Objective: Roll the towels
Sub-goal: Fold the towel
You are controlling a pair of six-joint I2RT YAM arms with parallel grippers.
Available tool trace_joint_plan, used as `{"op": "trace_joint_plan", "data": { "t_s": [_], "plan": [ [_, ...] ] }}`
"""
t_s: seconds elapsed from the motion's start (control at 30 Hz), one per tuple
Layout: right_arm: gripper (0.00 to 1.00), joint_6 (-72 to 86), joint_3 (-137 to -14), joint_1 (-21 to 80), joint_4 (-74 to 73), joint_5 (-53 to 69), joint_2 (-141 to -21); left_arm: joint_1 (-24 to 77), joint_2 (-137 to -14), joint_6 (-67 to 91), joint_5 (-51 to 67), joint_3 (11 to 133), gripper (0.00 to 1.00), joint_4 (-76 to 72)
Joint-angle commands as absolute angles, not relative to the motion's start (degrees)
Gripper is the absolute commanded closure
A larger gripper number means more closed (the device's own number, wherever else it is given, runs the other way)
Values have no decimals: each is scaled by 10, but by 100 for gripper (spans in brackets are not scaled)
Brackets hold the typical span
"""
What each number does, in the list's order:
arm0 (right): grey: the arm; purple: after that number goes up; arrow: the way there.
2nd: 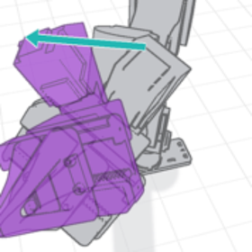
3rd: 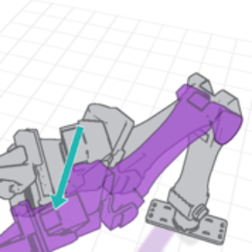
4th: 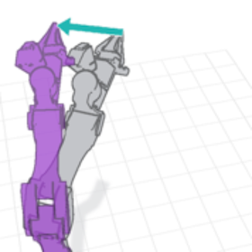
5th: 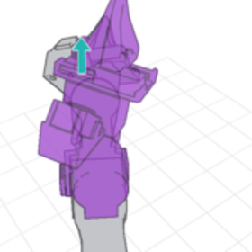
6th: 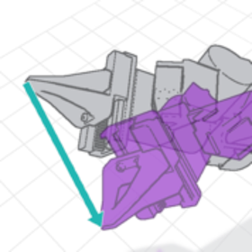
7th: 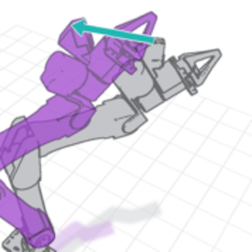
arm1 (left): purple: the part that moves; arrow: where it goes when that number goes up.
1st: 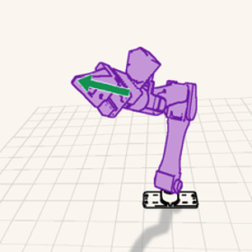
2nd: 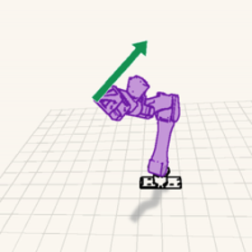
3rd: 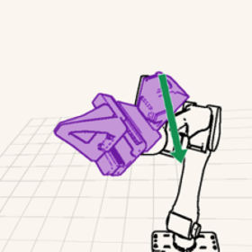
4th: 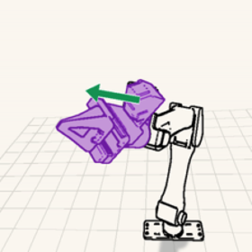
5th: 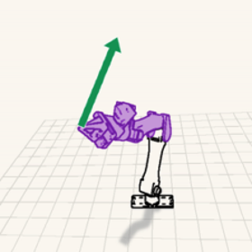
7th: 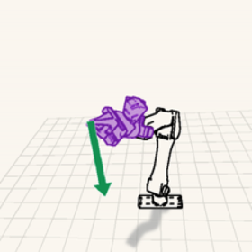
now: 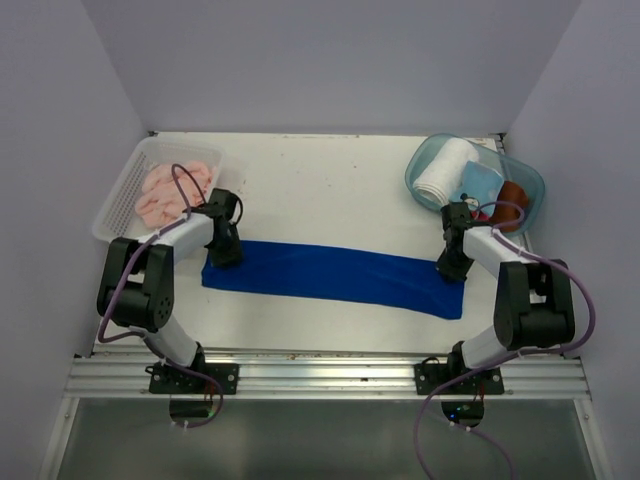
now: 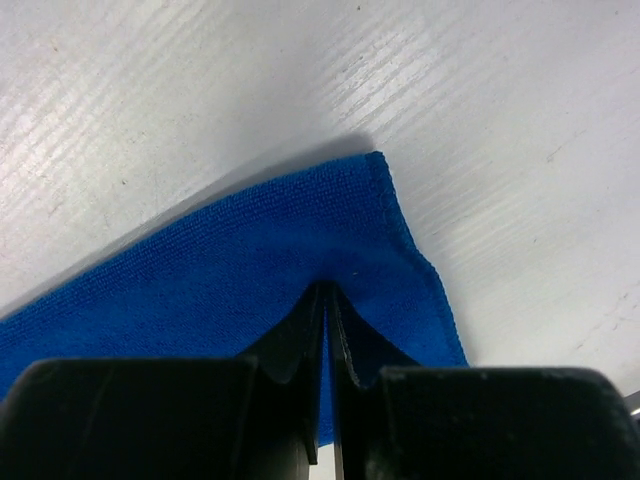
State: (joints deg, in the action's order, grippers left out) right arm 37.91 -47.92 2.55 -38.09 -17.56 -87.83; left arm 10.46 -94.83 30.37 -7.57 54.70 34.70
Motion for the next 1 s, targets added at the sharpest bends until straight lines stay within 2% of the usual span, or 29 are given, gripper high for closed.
{"op": "trace_joint_plan", "data": {
  "t_s": [0.0, 0.33, 0.53, 0.77, 0.97],
  "plan": [
    [92, 371, -497, 20, -366, -204, -868, 92, -968, 290, -127, 558, 59, 335],
    [89, 344, -489, 20, -414, -201, -735, 102, -906, 282, -135, 572, 59, 355],
    [87, 345, -446, 30, -407, -88, -688, 153, -853, 287, -129, 577, 58, 379],
    [85, 354, -417, 32, -387, -73, -721, 241, -887, 297, -71, 596, 58, 343],
    [83, 339, -424, 31, -390, -75, -773, 250, -904, 297, -55, 576, 59, 332]
  ]
}}
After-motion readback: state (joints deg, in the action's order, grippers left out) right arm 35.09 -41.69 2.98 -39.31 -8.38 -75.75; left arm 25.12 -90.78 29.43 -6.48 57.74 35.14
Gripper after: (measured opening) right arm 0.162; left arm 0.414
